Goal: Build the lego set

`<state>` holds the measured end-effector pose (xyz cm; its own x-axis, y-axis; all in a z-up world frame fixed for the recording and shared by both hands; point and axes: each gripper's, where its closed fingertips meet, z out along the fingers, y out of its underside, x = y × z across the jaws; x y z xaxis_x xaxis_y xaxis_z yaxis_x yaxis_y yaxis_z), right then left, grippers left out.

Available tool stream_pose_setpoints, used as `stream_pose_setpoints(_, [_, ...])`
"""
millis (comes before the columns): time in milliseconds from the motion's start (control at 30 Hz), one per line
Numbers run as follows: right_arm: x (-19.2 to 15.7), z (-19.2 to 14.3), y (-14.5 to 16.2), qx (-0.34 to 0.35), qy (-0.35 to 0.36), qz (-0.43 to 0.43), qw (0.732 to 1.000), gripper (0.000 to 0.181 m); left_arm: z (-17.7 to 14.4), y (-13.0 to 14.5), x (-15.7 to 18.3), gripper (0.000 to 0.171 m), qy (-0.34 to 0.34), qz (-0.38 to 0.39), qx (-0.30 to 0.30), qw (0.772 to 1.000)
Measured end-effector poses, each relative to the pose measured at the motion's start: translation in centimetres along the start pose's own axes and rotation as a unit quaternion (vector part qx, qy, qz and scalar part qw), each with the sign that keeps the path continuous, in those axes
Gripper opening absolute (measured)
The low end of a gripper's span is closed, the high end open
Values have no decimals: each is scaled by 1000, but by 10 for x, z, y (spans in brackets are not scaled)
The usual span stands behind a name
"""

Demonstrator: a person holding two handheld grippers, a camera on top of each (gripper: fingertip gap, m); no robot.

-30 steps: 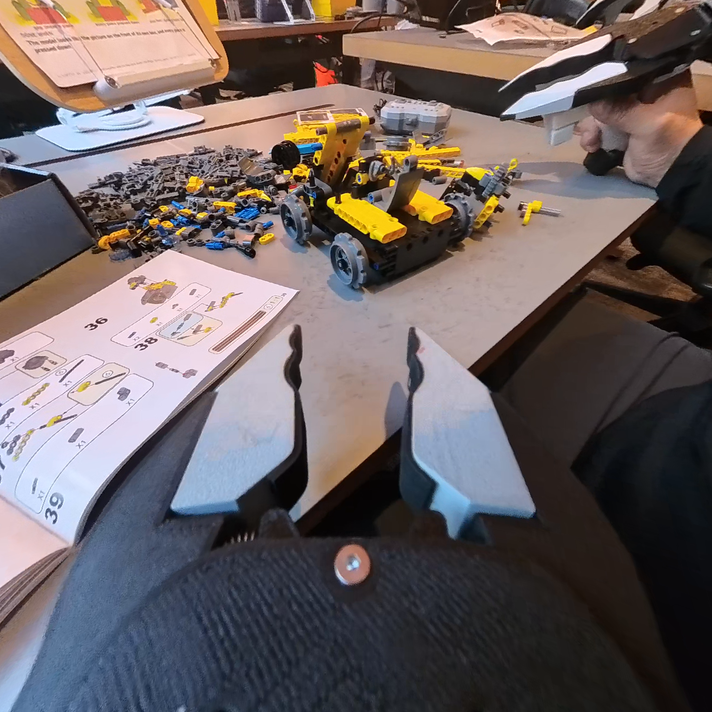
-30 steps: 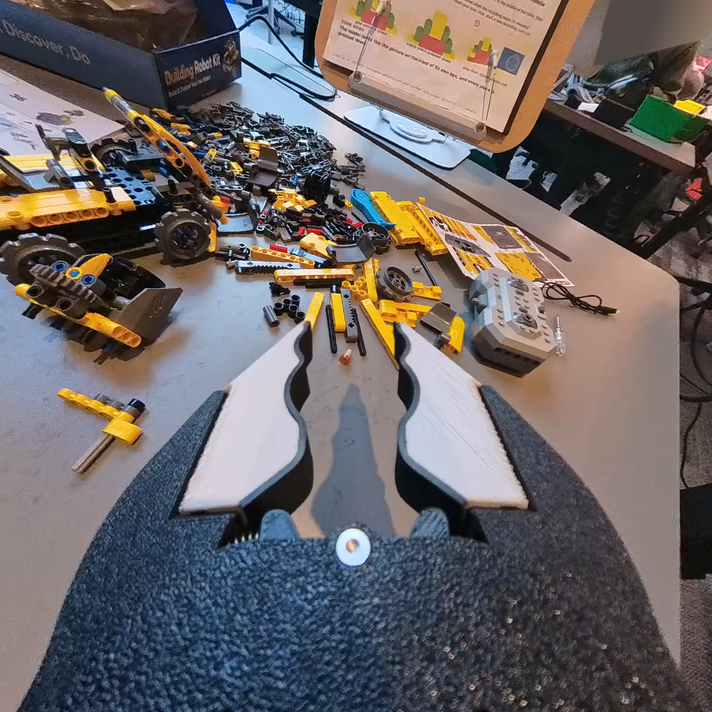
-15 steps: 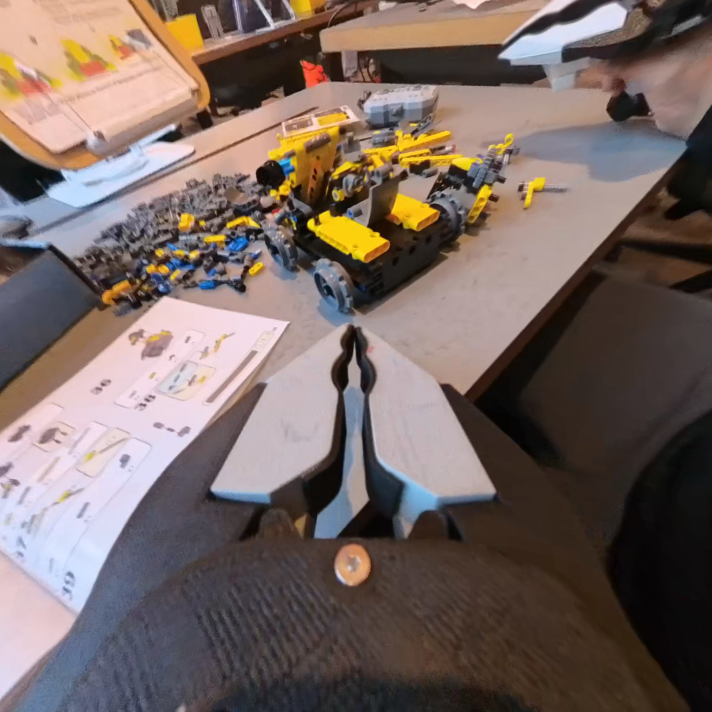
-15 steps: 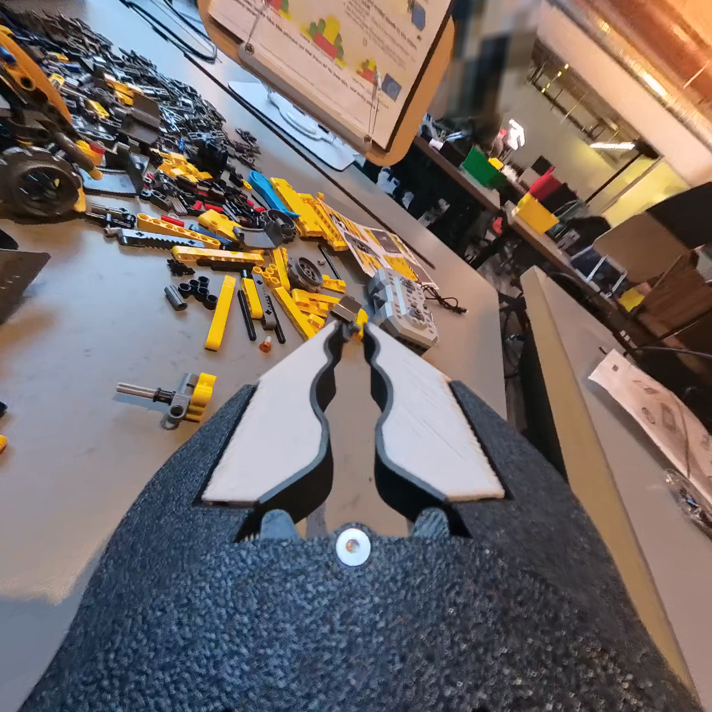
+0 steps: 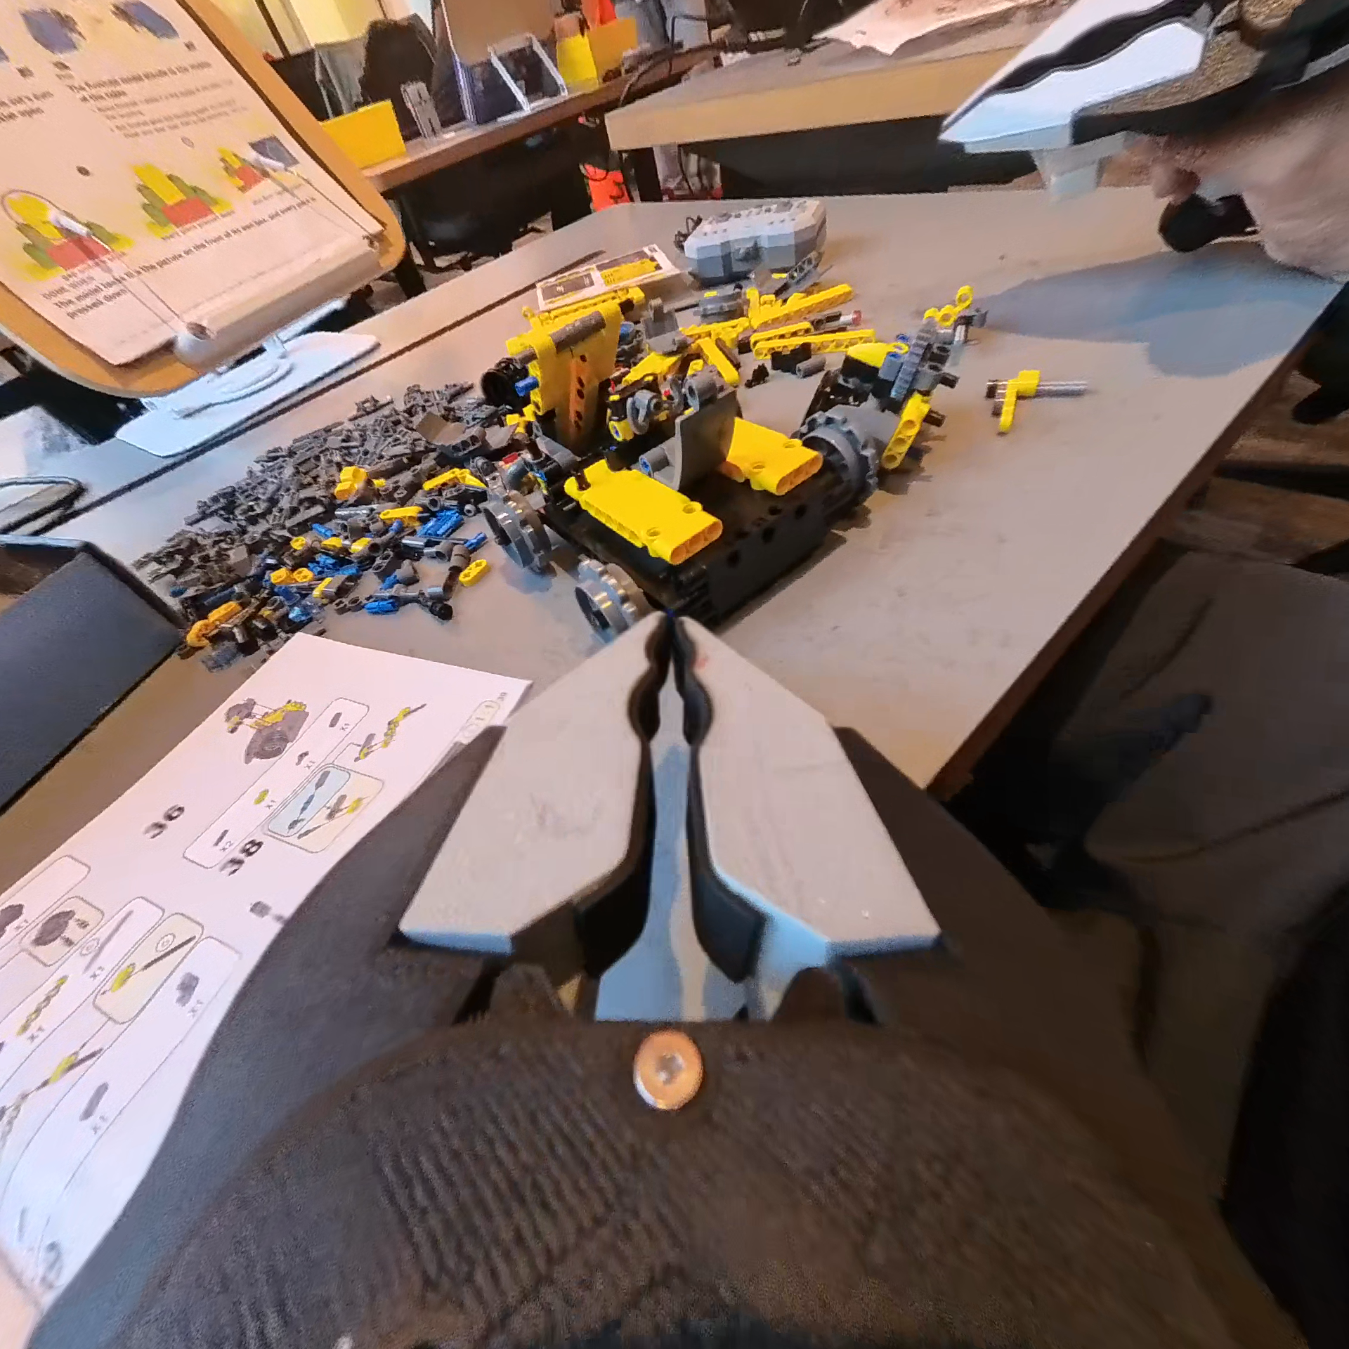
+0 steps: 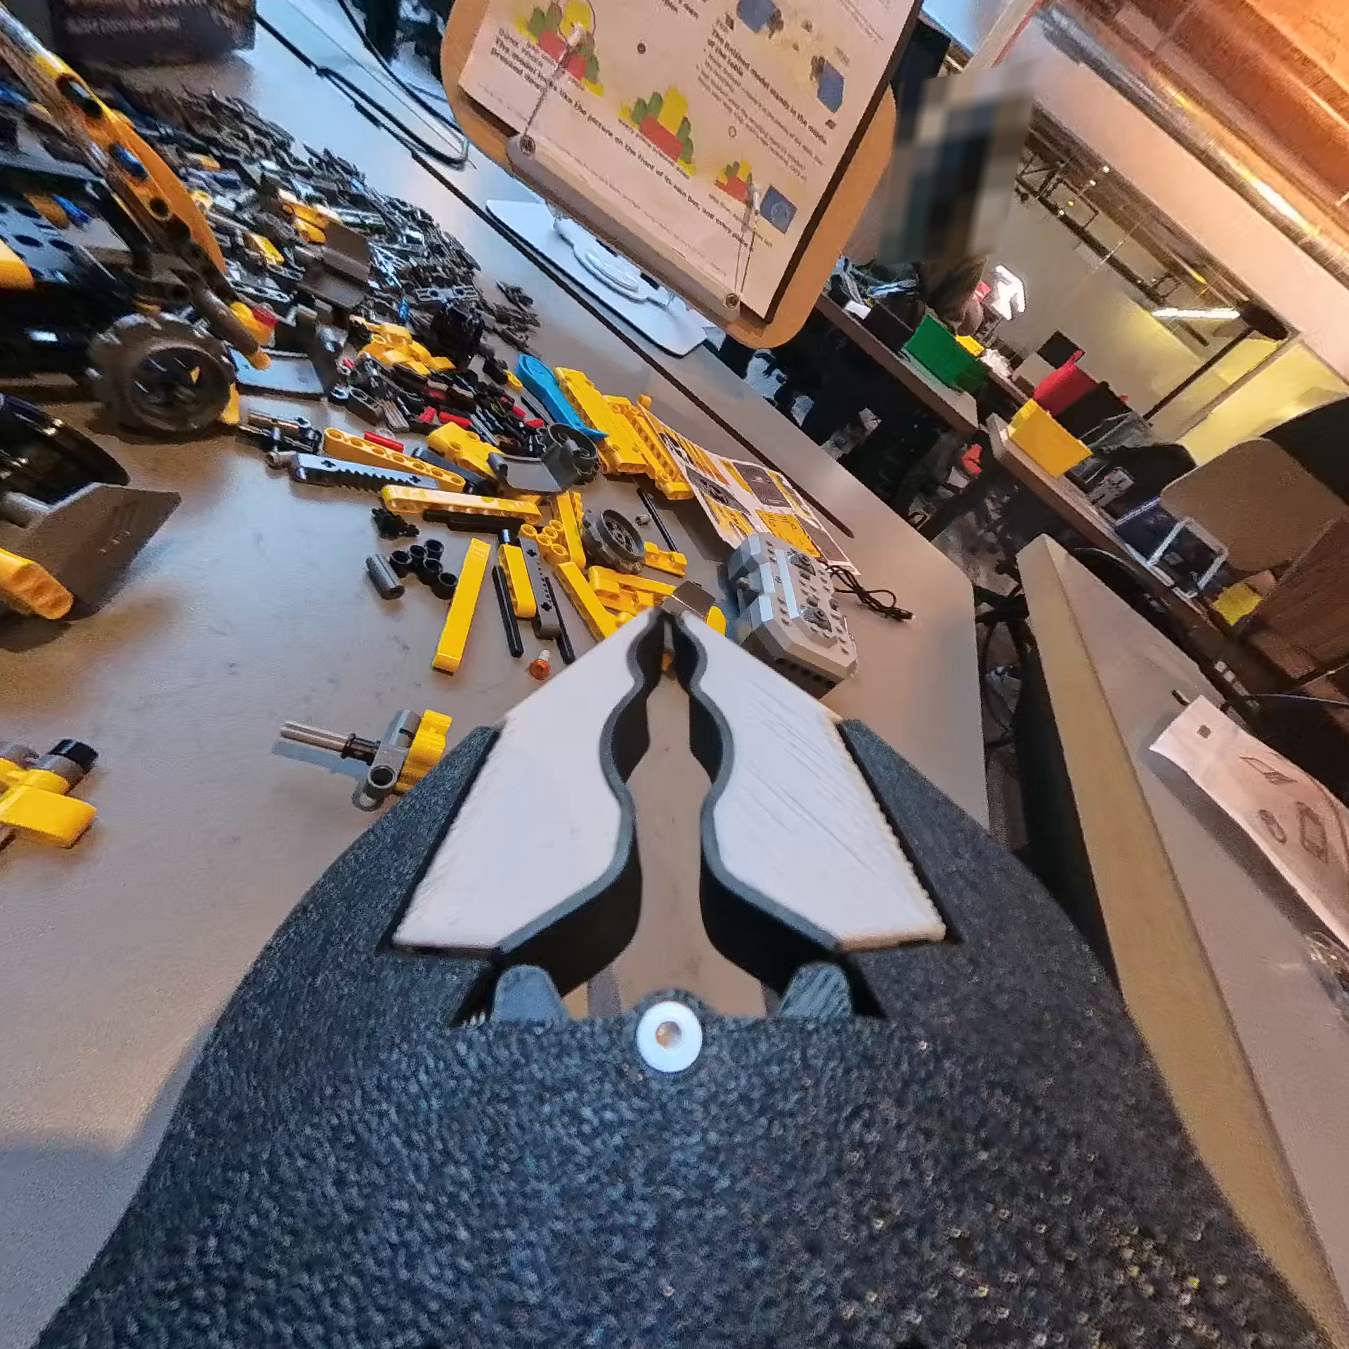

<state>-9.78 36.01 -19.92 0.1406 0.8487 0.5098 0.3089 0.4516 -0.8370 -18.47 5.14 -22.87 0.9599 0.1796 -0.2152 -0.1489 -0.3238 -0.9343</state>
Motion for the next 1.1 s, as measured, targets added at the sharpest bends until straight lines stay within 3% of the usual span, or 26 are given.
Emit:
stream_pose_setpoints(100, [0,0,-1,3,-6,10,1000,4,-4,-8,-8,0,-13,-5,19,1000])
stream_pose_setpoints(167, [-7,-2,-7,19,-21,4,1000,11,-2,-13,-9,24,-4,-33,29,999])
stream_pose_setpoints(233, [-18,-1,-11,28,-50,4,998,20,6,-22,-6,34,9,-78,42,996])
stream_pose_setpoints(267, [-24,1,-12,28,-64,2,998,0,11,-27,-4,38,18,-101,48,994])
stream_pose_setpoints(400, [-30,11,-9,10,-78,-3,997,1,17,-30,12,31,46,-121,48,990])
stream_pose_setpoints(467, [-25,9,-11,18,-53,-10,998,14,16,-18,17,30,56,-120,30,991])
stream_pose_setpoints(600, [8,8,-3,0,60,-42,997,9,6,-3,17,34,70,-118,28,990])
stream_pose_setpoints(633, [11,10,-2,3,68,-45,997,3,5,-1,10,34,55,-110,26,992])
stream_pose_setpoints(767, [3,27,22,-73,48,-57,995,7,-3,-5,4,36,58,-148,37,987])
stream_pose_setpoints(867, [6,21,12,-47,61,-59,995,6,-12,-3,17,37,76,-172,32,982])
stream_pose_setpoints(967, [19,5,-6,10,81,-24,996,6,-25,3,34,33,80,-137,13,987])
stream_pose_setpoints(1100, [41,-21,-19,65,127,24,989,15,-15,-6,54,36,92,-121,9,988])
